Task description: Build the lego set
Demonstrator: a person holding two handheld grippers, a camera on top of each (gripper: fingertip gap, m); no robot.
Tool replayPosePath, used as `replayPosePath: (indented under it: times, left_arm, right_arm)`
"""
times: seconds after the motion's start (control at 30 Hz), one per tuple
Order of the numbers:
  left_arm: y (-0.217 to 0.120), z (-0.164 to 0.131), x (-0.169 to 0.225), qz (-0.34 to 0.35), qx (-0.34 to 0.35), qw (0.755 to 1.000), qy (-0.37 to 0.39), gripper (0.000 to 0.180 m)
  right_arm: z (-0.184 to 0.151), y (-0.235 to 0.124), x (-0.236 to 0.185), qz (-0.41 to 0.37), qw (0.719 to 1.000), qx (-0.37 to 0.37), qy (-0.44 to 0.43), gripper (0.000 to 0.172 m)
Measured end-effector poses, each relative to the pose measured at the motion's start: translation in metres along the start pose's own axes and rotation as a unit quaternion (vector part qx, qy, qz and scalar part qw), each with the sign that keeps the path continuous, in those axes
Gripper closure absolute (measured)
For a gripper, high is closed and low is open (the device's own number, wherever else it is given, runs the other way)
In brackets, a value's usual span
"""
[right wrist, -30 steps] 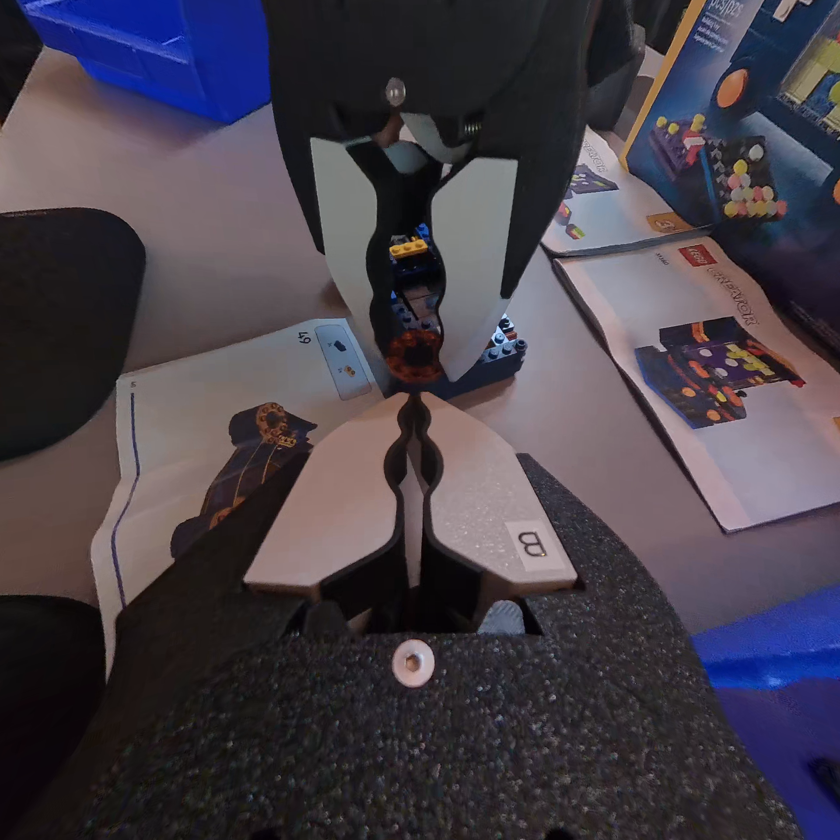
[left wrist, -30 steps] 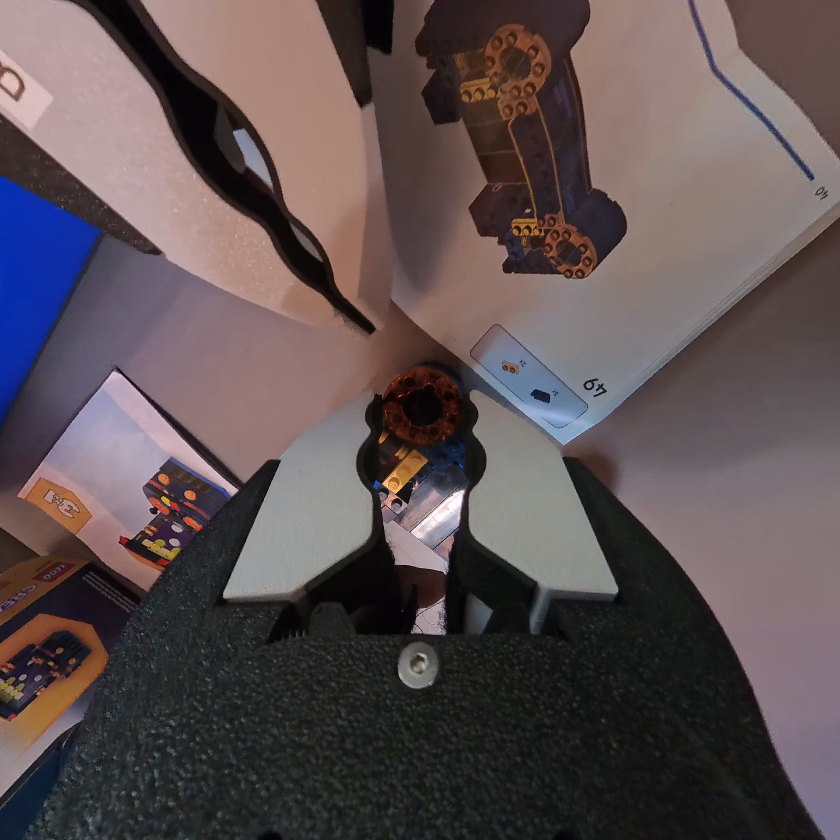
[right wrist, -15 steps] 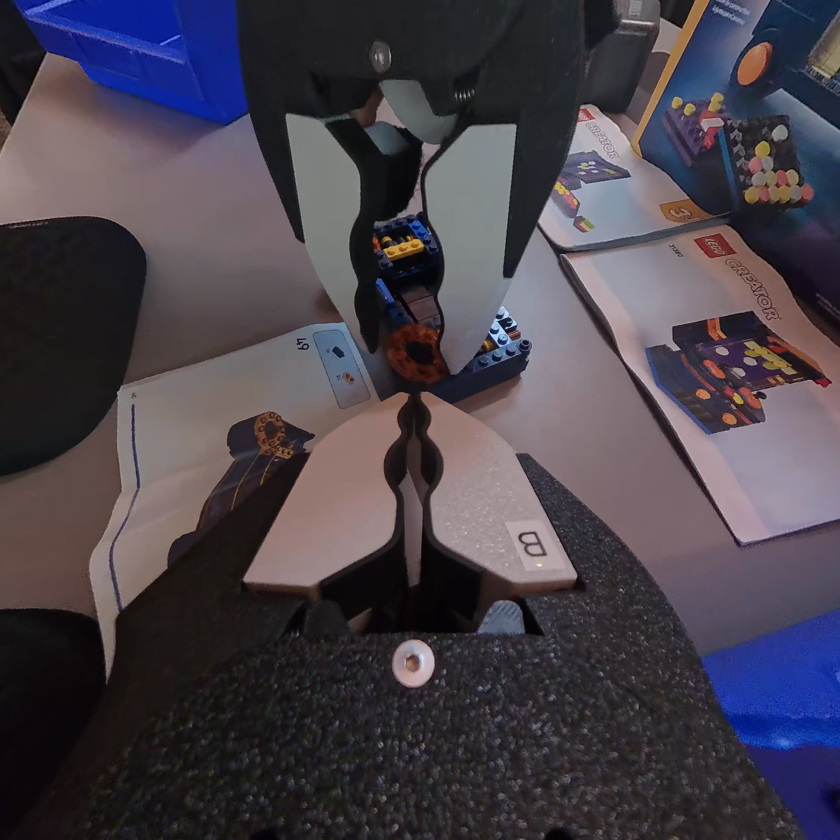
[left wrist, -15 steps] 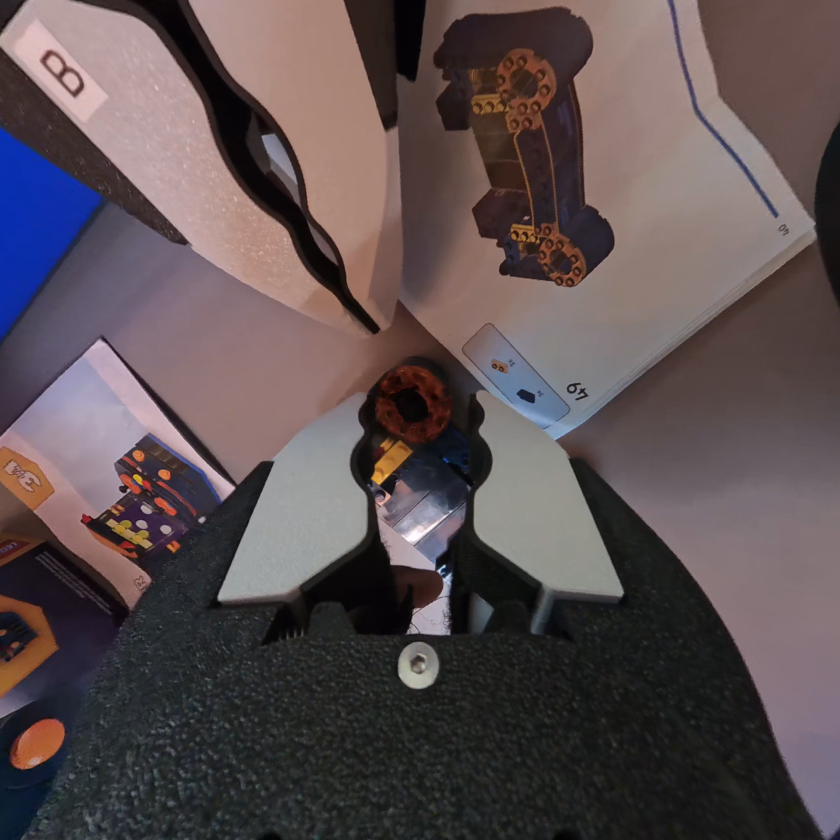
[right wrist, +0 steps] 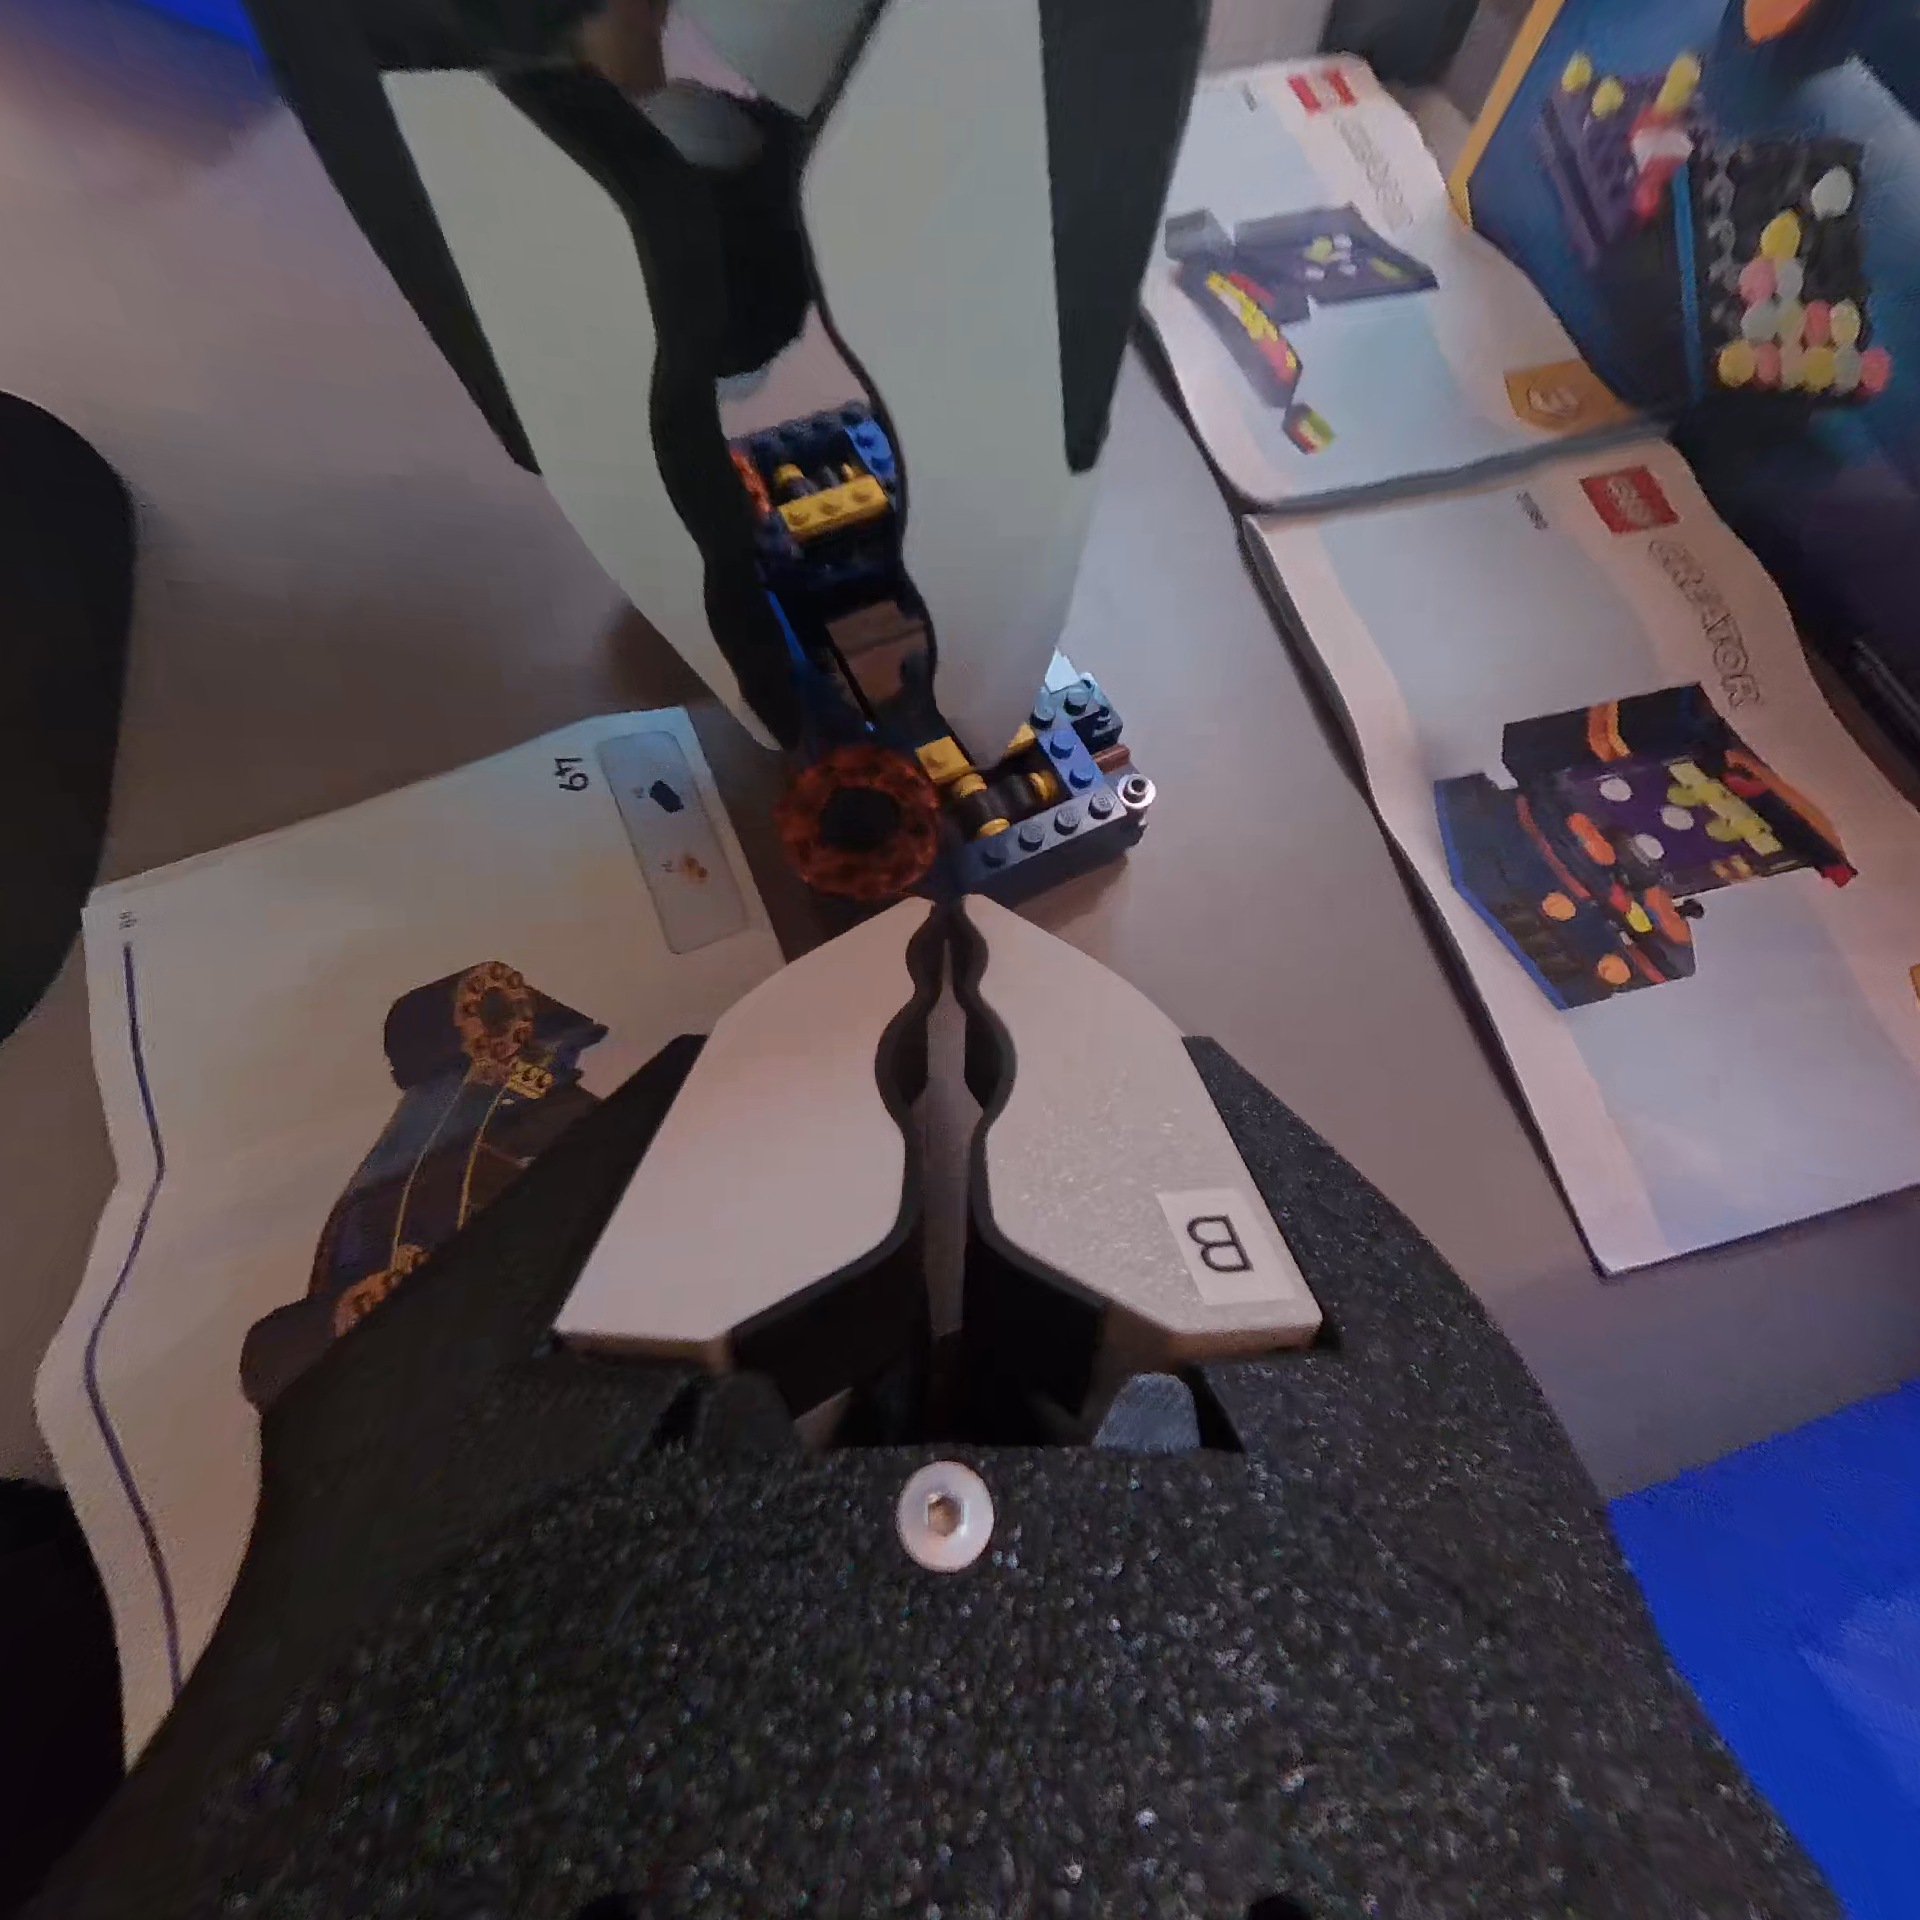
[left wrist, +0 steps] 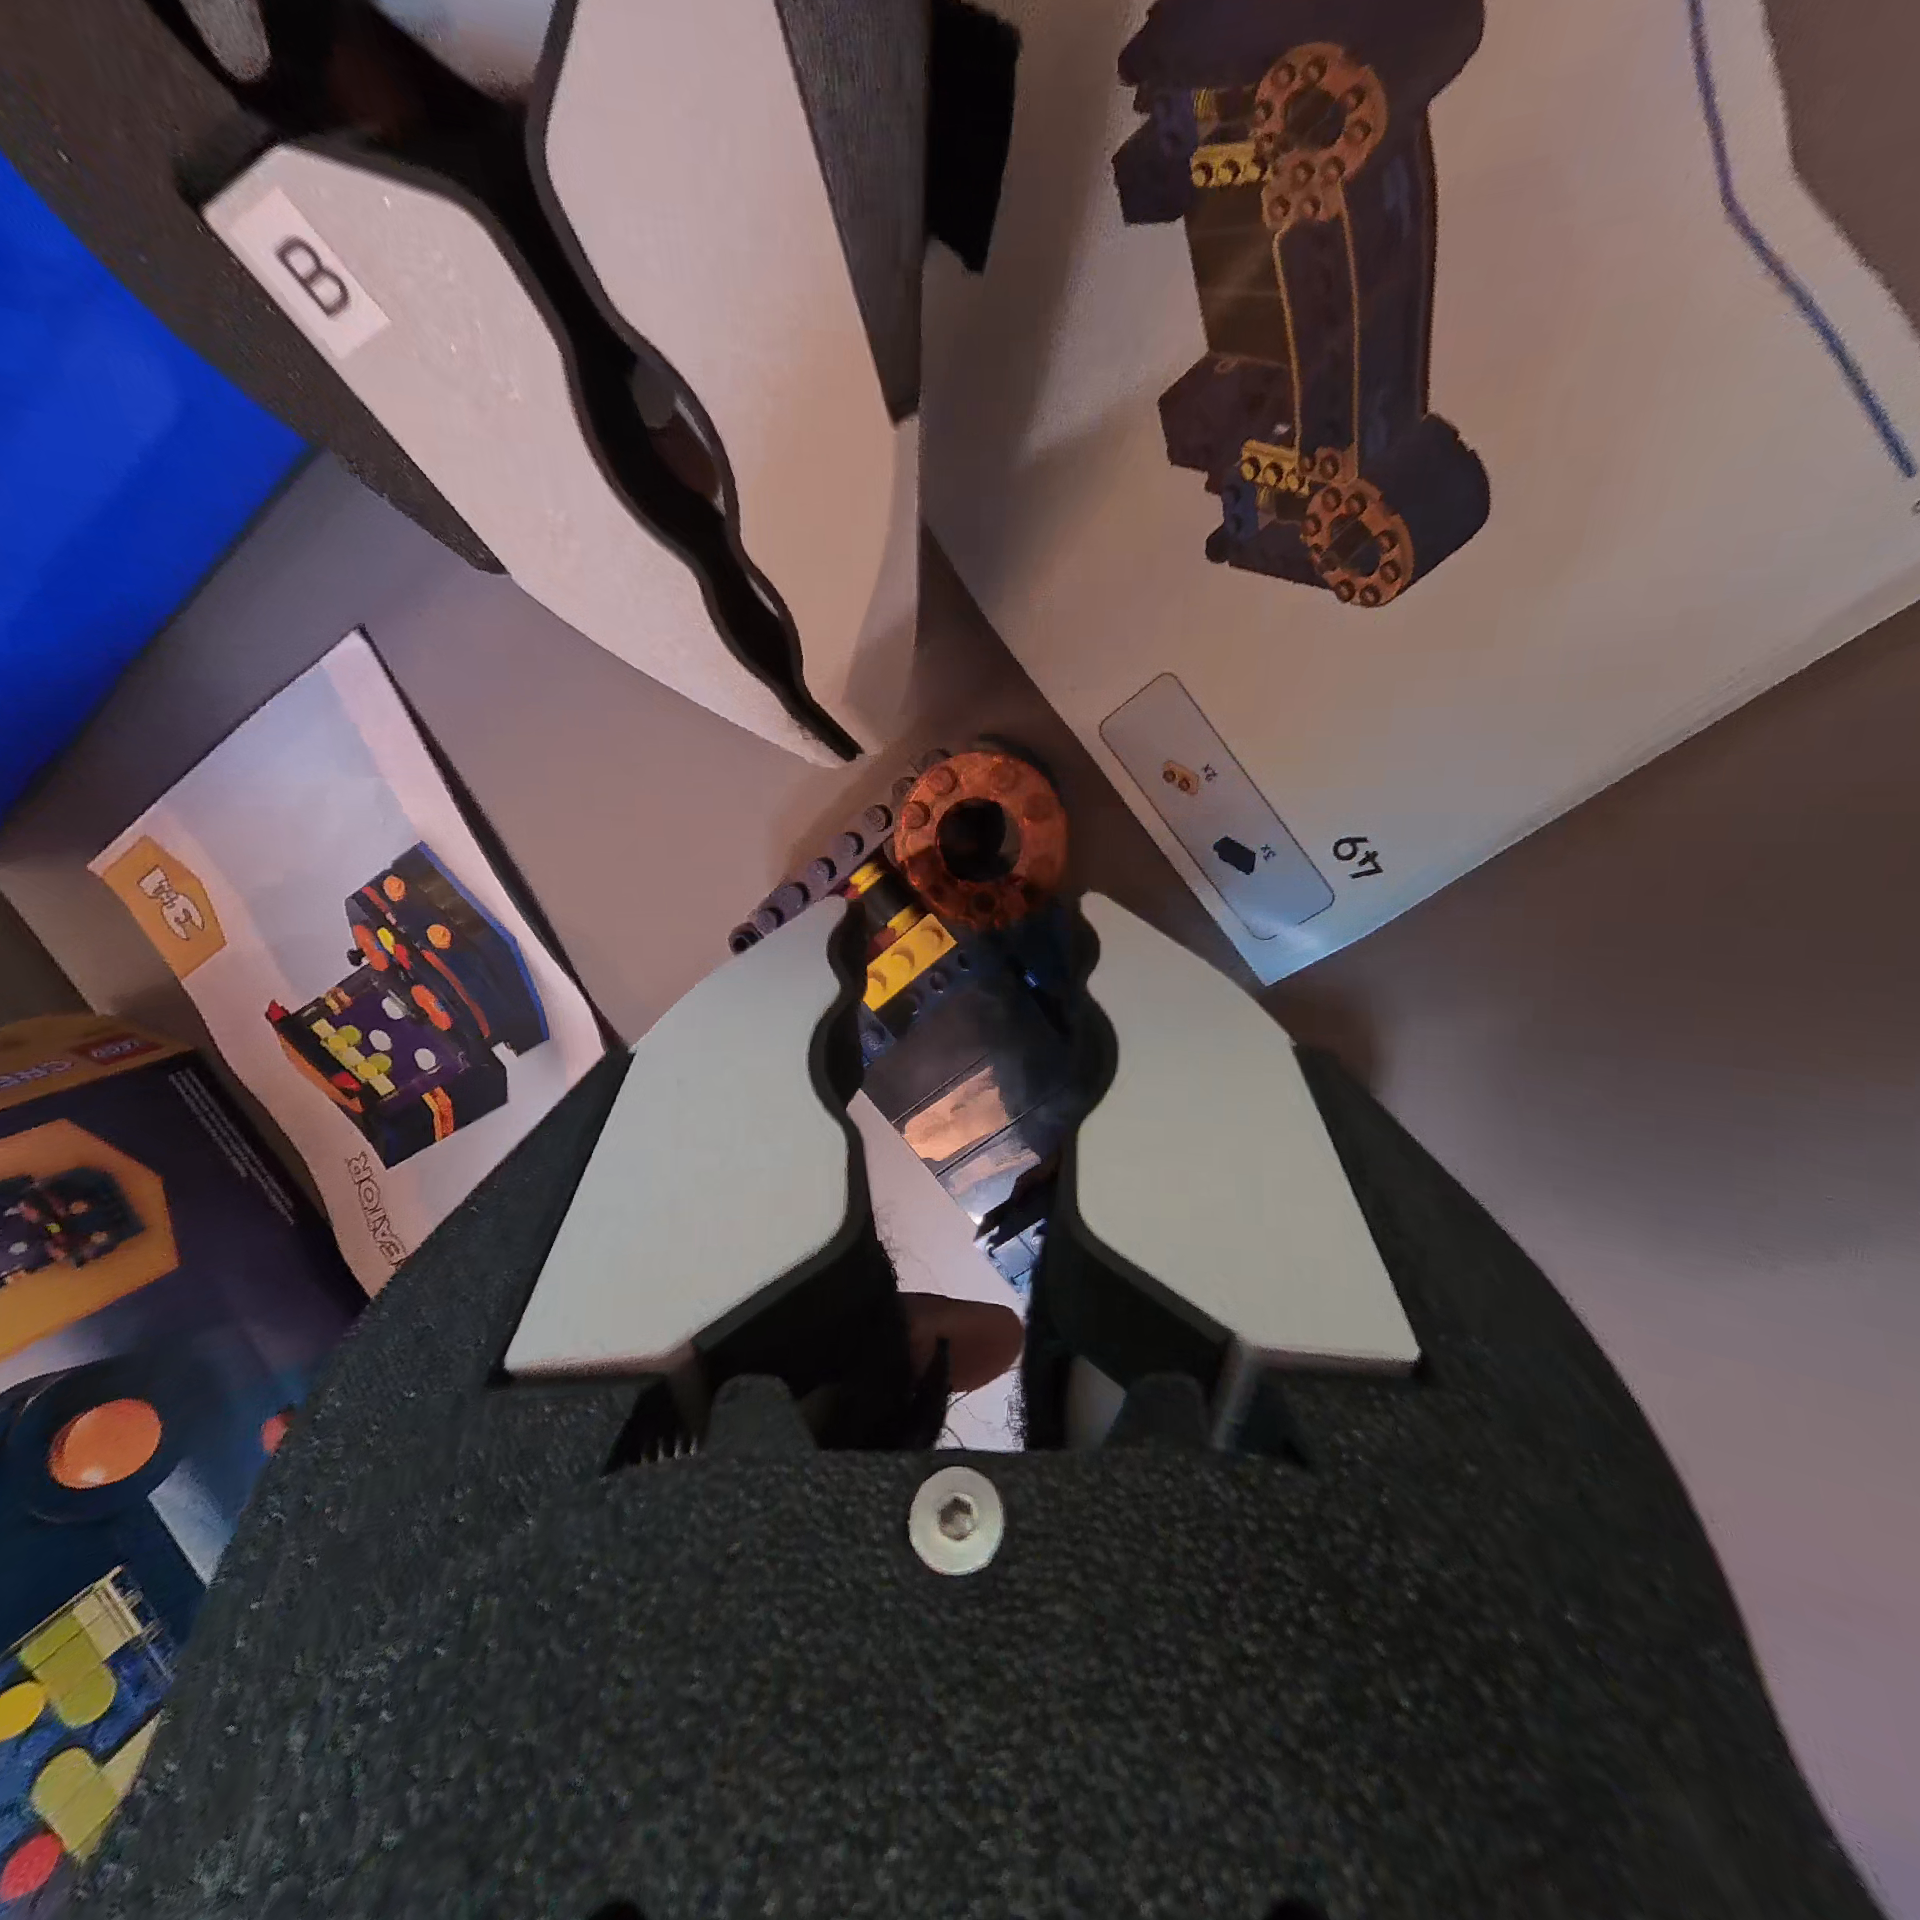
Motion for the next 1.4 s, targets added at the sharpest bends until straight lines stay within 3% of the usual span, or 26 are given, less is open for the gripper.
replayPosePath:
  times: [0.47,0.67,1.27,1.4]
  left_arm:
    - [0.007,0.0,0.0,-0.001,0.005,1.0,-0.004,0.152]
    - [0.0,0.001,-0.002,-0.006,0.036,0.999,-0.026,0.156]
    - [0.003,-0.002,-0.003,-0.01,0.024,0.999,-0.042,0.162]
    - [-0.001,-0.002,-0.004,-0.005,0.057,0.997,-0.059,0.166]
  right_arm:
    - [-0.002,0.003,0.001,0.009,1.0,-0.005,0.006,0.172]
    - [0.006,-0.001,-0.003,0.016,0.999,0.038,-0.003,0.172]
    - [0.004,0.007,-0.011,-0.007,1.0,0.018,-0.025,0.172]
    - [0.004,0.007,-0.013,-0.016,0.999,0.017,-0.022,0.172]
Point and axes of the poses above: each gripper's, where its closed fingertips meet, y out along the fingers, z out of its top, x = y × z across the jaws, the point moved 9 cm from there along -y, back along the fingers, and after that the axes turned 3 degrees about -z, right-handed, at the moved point
